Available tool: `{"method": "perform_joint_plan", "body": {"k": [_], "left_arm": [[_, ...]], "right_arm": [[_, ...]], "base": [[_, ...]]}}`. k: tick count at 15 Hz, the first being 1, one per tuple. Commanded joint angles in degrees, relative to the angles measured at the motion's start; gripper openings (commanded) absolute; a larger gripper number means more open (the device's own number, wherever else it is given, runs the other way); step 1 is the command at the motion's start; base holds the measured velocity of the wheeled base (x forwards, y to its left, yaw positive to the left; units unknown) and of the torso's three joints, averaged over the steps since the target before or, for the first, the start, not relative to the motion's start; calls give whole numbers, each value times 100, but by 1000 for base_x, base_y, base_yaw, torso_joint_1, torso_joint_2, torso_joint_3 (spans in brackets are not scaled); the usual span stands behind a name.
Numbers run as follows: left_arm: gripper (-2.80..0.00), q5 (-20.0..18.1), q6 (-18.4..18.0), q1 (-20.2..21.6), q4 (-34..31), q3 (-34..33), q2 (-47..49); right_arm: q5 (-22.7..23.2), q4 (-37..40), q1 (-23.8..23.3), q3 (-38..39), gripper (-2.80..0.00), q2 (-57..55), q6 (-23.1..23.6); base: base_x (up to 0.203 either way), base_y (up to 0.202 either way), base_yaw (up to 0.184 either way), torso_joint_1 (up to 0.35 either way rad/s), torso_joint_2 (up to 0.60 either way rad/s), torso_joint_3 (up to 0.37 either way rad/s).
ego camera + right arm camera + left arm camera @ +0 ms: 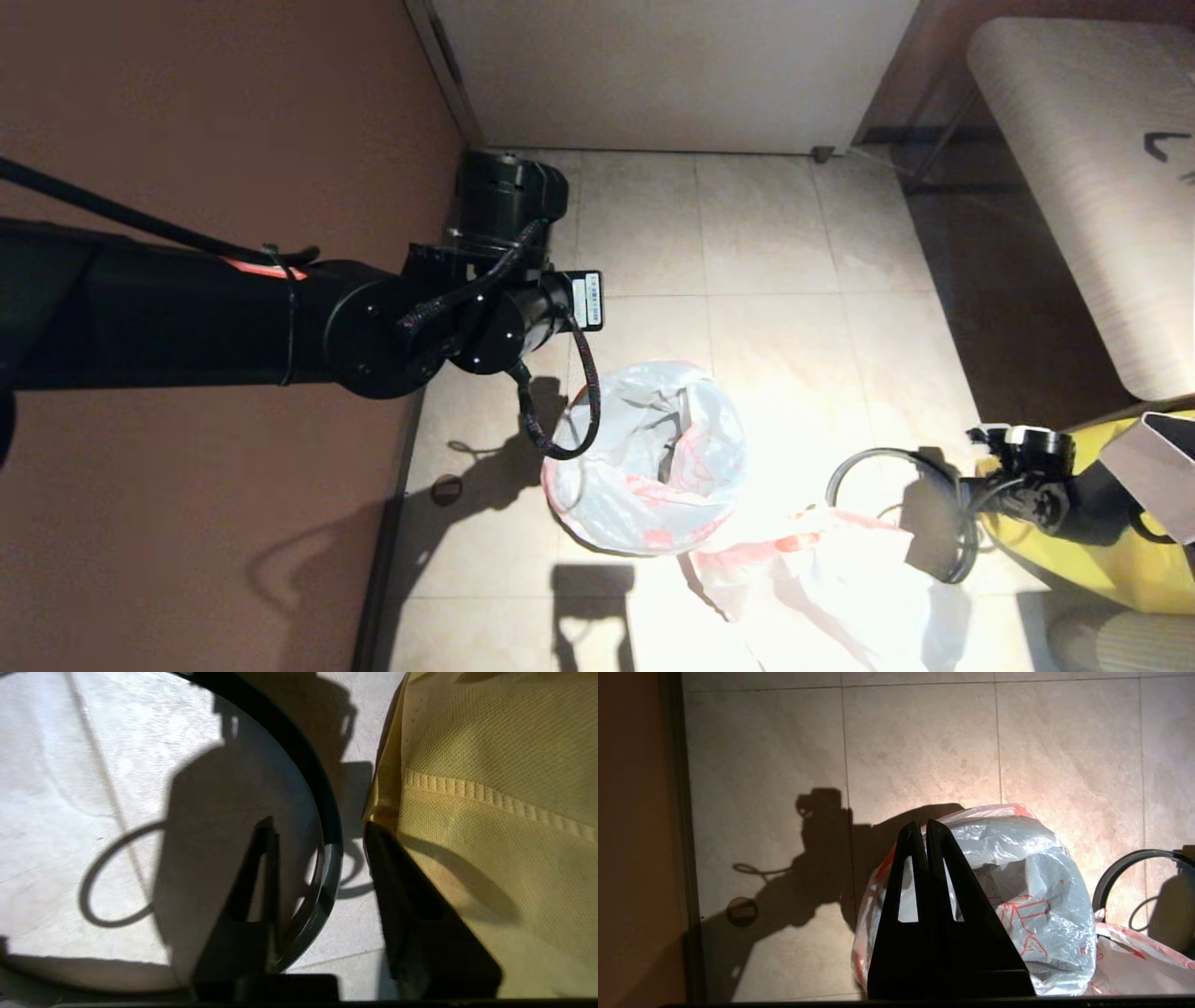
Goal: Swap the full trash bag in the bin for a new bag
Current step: Place the trash can ring on the trash can
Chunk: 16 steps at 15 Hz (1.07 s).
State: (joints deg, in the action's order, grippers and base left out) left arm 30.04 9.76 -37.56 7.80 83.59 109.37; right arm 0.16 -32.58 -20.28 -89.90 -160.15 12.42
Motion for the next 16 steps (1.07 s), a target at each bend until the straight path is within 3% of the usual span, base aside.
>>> {"method": "perform_joint_plan", "body": {"k": [1, 6, 9, 14, 15, 16], "left_arm": [[-280, 20, 9, 3, 11, 17, 67], [-280, 20, 9, 100, 11, 96, 119], [-280, 20, 9, 144, 11, 131, 137], [-280, 20, 14, 144, 11, 138, 176], [-280, 20, 16, 144, 11, 134, 180], [-280, 20, 10, 144, 11, 131, 172]], "right_arm": [[136, 412, -106, -743, 0, -585, -1], [635, 1493, -213, -2062, 0, -1185, -5], [968, 1984, -274, -2302, 0, -1276, -3], [989, 1948, -276, -2365, 0, -1444, 4], [995, 1955, -274, -2365, -280, -1449, 6], [987, 1957, -274, -2365, -280, -1466, 13]], "base": [[0, 0, 0, 0, 0, 0], [0, 0, 0, 0, 0, 0], [0, 0, 0, 0, 0, 0], [0, 0, 0, 0, 0, 0], [0, 0, 0, 0, 0, 0], [0, 0, 0, 0, 0, 0]]}}
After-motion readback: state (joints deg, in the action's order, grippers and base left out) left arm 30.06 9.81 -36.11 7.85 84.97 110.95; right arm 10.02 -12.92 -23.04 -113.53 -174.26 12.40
